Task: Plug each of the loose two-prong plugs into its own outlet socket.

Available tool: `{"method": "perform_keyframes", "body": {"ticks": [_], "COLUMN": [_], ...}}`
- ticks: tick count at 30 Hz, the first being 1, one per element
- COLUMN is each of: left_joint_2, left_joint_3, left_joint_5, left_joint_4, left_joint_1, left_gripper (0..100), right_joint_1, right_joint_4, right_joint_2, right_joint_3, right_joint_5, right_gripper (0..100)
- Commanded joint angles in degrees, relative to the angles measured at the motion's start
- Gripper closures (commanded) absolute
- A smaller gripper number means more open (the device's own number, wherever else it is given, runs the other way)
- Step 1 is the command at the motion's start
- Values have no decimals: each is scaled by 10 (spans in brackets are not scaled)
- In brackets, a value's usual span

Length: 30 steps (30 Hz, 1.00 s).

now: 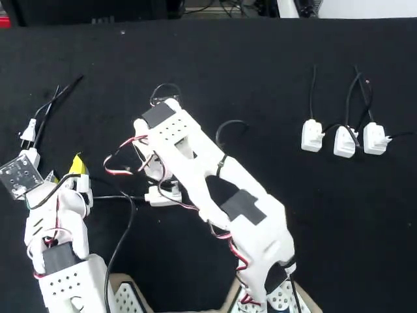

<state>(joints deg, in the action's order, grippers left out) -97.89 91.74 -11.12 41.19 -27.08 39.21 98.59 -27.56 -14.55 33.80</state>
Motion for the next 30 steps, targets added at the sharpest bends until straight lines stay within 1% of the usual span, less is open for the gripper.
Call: {"method": "perform_keyframes", "body": {"ticks": [1, 6, 11, 17, 26, 30], "left_joint_2": [-4, -4, -4, -4, -4, -4], "left_joint_3": [-6, -6, -6, -6, -6, -6], "left_joint_5": [2, 2, 2, 2, 2, 2], "left_joint_4": [-11, -11, -11, -11, -11, -11], "left_joint_1": [-7, -8, -8, -8, -7, -7], "left_gripper": [791, 791, 791, 791, 791, 791], "right_joint_1": [4, 4, 4, 5, 5, 4], "right_joint_4": [11, 23, 25, 26, 26, 26], "right_joint_2": [-7, -6, -3, 63, 82, 83], "right_joint_3": [-51, -65, -65, -49, 29, 27], "right_joint_5": [-10, -49, -54, -105, -108, -108], "right_gripper": [988, 988, 988, 988, 988, 988]}}
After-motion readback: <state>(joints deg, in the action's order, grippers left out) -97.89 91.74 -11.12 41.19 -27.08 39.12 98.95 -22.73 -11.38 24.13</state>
